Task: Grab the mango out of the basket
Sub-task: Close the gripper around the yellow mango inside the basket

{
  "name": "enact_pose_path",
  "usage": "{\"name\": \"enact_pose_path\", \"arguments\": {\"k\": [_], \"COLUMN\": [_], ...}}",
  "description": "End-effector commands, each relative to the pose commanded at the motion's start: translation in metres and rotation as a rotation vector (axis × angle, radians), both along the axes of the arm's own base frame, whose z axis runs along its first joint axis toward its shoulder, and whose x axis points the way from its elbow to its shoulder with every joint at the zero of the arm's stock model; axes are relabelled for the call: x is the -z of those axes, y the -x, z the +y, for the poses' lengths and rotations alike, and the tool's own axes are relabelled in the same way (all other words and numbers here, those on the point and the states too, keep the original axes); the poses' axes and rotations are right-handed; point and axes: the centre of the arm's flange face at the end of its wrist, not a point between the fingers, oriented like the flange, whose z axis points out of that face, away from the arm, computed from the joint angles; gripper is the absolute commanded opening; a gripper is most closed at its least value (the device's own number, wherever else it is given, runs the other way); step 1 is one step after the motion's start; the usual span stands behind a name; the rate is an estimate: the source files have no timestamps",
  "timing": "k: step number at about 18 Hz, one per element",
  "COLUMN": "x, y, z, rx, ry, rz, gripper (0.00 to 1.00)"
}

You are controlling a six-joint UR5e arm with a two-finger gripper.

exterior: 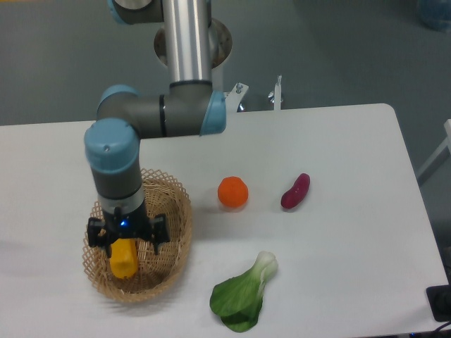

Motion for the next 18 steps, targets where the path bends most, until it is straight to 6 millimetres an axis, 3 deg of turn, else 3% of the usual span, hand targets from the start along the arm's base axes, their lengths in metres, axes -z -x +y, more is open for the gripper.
{"name": "enact_pose_path", "arguments": {"k": [6, 16, 17, 18], "x": [0.029, 0.045, 0.044, 0.041], "y": [-0.011, -0.014, -0.015, -0.014], "z": [0.006, 0.013, 0.013, 0.013], "rx": [0.013, -0.005, -0.005, -0.008], "ry": [0.056, 0.061, 0.06, 0.055], "rz": [0.024, 0.057, 0.059, 0.06], "gripper": [1.0, 1.0, 0.89, 0.72]}}
